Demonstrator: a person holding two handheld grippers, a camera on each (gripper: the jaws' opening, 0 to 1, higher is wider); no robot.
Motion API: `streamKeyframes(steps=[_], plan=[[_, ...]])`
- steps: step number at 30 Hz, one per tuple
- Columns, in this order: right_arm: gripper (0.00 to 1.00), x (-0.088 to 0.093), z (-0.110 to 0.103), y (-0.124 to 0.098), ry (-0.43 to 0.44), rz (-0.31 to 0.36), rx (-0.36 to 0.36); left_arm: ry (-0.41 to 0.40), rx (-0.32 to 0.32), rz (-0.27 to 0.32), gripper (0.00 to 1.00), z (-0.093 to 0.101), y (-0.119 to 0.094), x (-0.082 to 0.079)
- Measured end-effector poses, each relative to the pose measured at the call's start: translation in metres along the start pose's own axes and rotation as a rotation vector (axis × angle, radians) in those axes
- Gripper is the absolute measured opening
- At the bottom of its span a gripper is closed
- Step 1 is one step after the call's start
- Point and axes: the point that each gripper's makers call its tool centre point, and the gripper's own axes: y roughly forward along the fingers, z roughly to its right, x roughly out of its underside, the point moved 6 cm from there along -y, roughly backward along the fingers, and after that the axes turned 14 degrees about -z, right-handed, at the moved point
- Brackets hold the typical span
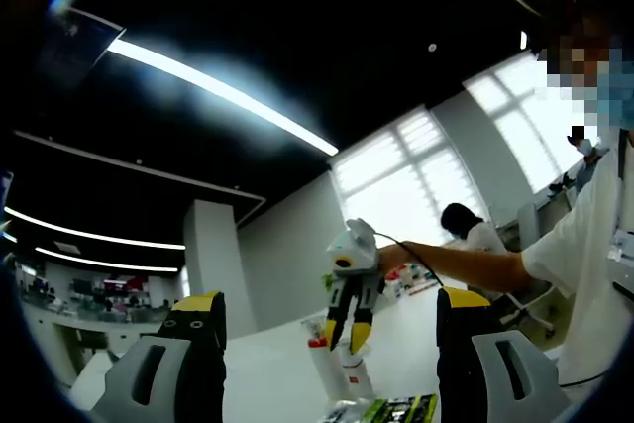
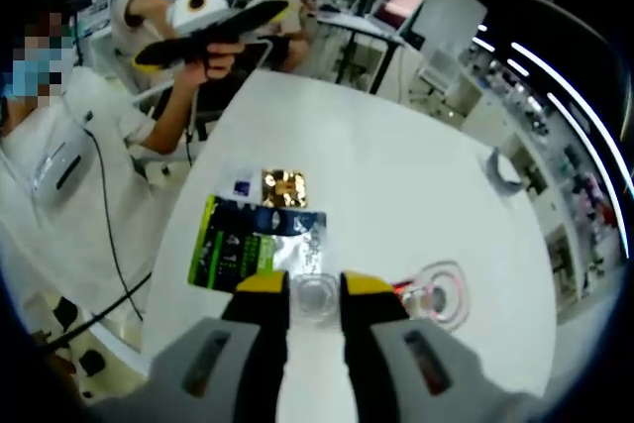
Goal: Arrange the skincare products in the storage area until every visible bottle or jar stands upright without overlapping.
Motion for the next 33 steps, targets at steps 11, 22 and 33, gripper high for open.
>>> streamKeyframes(steps=[11, 22, 33], plan=[[0.18, 0.0067, 0.0060, -0.0026, 0.019, -0.001, 0.015, 0.003, -0.009, 0.001, 0.89, -0.0019, -0.0015, 0.0002], [0.21, 0.0079, 0.0058, -0.0071, 0.014, 0.022, 0.034, 0.002, -0.009, -0.005, 0.88, -0.0008, -0.0019, 0.0001], [0.24, 0.0088, 0.0015, -0.0082, 0.019, 0.068, 0.031, 0.001, -0.009, -0.012, 0.88, -0.0008, -0.0003, 0.0020]])
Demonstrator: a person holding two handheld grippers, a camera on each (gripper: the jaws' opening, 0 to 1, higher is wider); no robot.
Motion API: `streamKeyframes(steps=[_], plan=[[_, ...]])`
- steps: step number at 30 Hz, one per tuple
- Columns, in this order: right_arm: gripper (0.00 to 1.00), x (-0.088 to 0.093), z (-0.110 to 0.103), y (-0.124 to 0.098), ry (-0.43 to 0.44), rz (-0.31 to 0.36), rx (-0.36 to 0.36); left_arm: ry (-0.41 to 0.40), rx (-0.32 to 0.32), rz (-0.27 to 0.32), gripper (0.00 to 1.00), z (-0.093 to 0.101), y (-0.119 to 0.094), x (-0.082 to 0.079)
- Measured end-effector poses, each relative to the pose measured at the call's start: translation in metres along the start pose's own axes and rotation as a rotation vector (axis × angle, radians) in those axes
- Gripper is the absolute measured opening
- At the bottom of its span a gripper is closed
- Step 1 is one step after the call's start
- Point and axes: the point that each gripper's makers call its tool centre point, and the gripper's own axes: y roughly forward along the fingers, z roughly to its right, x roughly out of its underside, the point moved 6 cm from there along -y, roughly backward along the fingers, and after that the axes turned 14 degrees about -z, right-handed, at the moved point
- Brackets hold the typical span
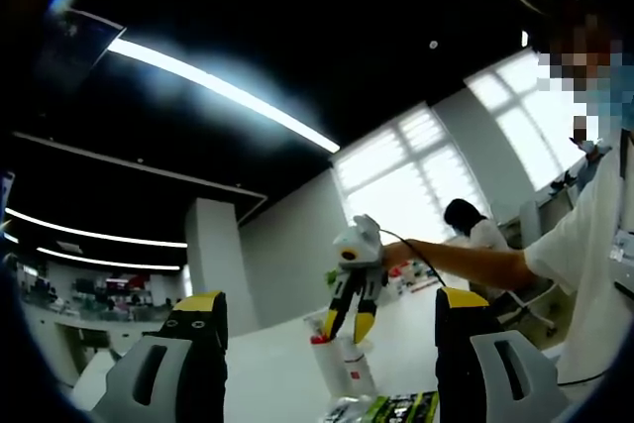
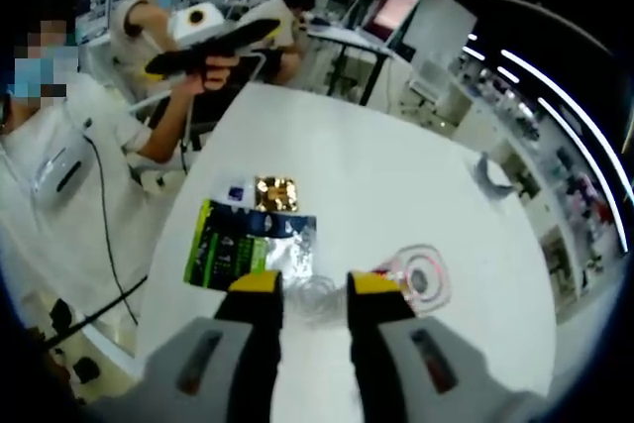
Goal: Arrange the skincare products in the storage area until every visible bottle or jar stands upright without overlapping.
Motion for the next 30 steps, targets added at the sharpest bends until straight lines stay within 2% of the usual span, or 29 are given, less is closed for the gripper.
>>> streamKeyframes(steps=[6, 12, 15, 20, 24, 27, 28, 30], plan=[[0.28, -0.003, -0.003, -0.007, -0.006, 0.041, 0.018, 0.007, 0.005, -0.002, 0.88, 0.003, 0.000, -0.001], [0.30, -0.010, 0.000, -0.019, -0.024, 0.146, 0.047, 0.009, 0.004, -0.002, 0.87, 0.003, 0.000, -0.001], [0.35, -0.013, 0.003, -0.023, -0.008, 0.202, 0.057, 0.009, 0.001, -0.004, 0.87, 0.002, 0.001, 0.000], [0.43, -0.021, 0.000, -0.033, 0.004, 0.333, 0.062, 0.005, -0.004, -0.007, 0.87, 0.001, 0.001, 0.001], [0.46, -0.017, 0.000, -0.038, 0.025, 0.378, 0.059, -0.005, -0.001, -0.008, 0.87, -0.002, 0.002, 0.003], [0.50, -0.018, 0.000, -0.043, 0.033, 0.466, 0.079, -0.008, 0.001, -0.012, 0.87, -0.002, 0.003, 0.004], [0.50, -0.019, 0.000, -0.046, 0.053, 0.513, 0.080, -0.008, 0.000, -0.012, 0.87, -0.002, 0.003, 0.004], [0.52, -0.018, 0.001, -0.049, 0.083, 0.562, 0.072, -0.005, 0.002, -0.014, 0.87, -0.001, 0.003, 0.004]])
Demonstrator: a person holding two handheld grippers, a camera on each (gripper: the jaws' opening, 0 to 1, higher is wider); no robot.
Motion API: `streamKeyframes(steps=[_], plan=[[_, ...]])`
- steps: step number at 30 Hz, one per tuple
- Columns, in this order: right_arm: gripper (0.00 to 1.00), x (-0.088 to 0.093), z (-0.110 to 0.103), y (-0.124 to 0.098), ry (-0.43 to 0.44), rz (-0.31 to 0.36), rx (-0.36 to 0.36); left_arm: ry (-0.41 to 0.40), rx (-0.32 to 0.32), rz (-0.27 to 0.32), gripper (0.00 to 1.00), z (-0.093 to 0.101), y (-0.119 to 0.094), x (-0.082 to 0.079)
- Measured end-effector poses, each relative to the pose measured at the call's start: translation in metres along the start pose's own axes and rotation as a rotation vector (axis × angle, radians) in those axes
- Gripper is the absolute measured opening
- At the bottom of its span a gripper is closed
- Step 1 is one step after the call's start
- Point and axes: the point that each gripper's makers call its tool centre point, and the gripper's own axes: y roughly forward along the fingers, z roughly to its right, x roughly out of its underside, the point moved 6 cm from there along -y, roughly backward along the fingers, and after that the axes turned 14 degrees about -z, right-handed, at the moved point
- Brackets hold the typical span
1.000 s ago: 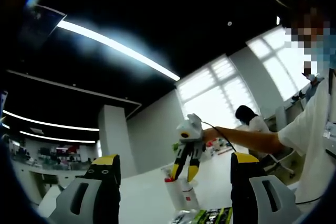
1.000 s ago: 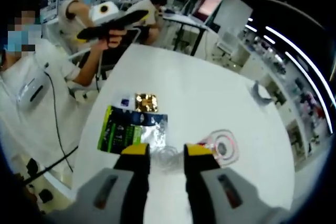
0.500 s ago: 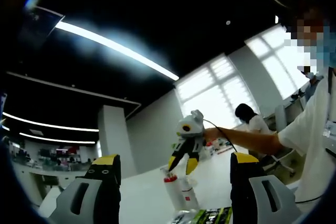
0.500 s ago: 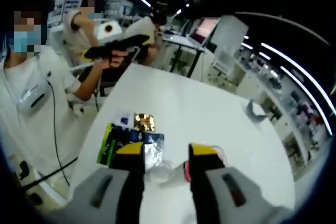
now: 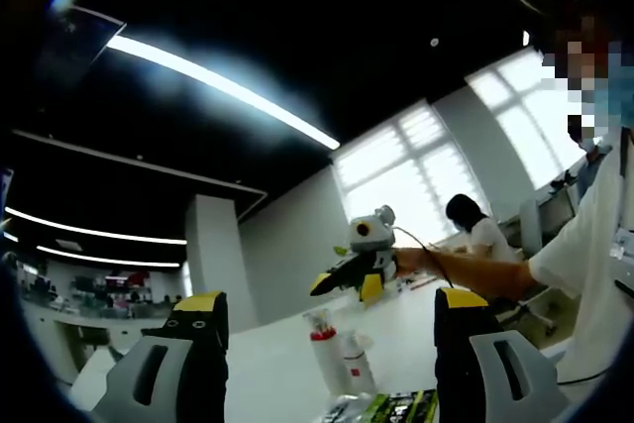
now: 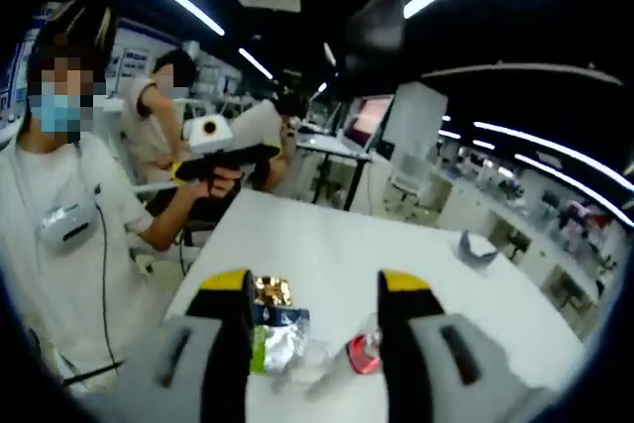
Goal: Arrange the skincare products in the storage area until every visible bottle or jar stands upright without overlapping.
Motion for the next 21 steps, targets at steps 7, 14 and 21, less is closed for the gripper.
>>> streamKeyframes(steps=[7, 14, 21], plan=[[0.60, 0.004, 0.000, -0.012, 0.006, 0.072, 0.043, -0.005, -0.007, -0.008, 0.87, -0.001, 0.000, 0.002], [0.60, 0.018, 0.009, -0.027, 0.056, 0.136, 0.106, -0.011, 0.001, -0.006, 0.87, -0.002, 0.002, 0.002], [0.68, 0.041, 0.024, -0.028, 0.168, 0.146, 0.150, -0.015, 0.001, -0.011, 0.87, -0.004, 0.006, 0.004]])
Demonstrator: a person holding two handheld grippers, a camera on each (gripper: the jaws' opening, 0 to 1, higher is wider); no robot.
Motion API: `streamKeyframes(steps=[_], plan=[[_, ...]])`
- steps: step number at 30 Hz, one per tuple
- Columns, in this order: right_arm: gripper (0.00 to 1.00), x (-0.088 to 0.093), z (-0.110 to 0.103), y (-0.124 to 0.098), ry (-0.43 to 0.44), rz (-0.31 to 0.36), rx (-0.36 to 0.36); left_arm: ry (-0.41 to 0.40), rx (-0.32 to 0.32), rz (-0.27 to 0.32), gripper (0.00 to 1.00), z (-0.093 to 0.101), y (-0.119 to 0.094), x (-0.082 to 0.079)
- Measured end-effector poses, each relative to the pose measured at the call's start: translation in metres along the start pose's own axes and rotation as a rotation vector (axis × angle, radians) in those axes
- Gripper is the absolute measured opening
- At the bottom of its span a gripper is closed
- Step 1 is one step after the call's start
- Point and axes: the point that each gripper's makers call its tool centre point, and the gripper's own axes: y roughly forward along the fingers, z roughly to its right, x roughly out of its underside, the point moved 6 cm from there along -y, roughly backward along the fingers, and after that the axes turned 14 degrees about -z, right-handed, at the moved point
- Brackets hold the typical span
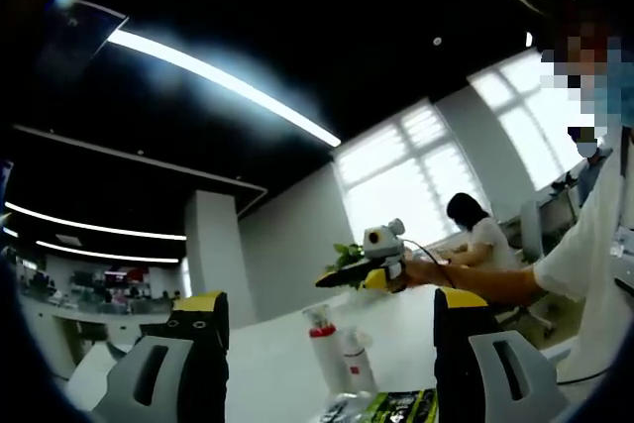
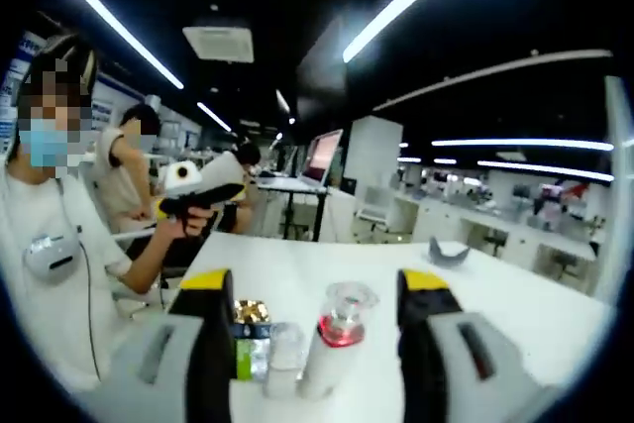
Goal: Arrange the skincare products in the storage area until every visible bottle or jar stands upright without overlapping.
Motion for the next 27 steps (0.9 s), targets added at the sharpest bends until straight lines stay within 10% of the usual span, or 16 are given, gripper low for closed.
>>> streamKeyframes(steps=[10, 16, 20, 23, 27], plan=[[0.79, 0.015, 0.042, -0.015, 0.124, 0.084, 0.184, 0.007, -0.031, 0.014, 0.85, -0.005, -0.002, -0.002], [0.81, 0.042, 0.058, -0.021, 0.163, 0.018, 0.356, -0.001, -0.031, 0.021, 0.85, -0.007, -0.001, -0.003], [0.78, 0.060, 0.072, -0.020, 0.223, -0.012, 0.363, -0.007, -0.020, 0.011, 0.85, -0.008, 0.004, 0.002], [0.71, 0.093, 0.088, -0.019, 0.305, -0.178, 0.426, -0.010, -0.017, -0.001, 0.85, -0.008, 0.008, 0.005], [0.72, 0.115, 0.099, -0.019, 0.361, -0.185, 0.446, -0.006, -0.004, -0.011, 0.84, -0.005, 0.008, 0.007]])
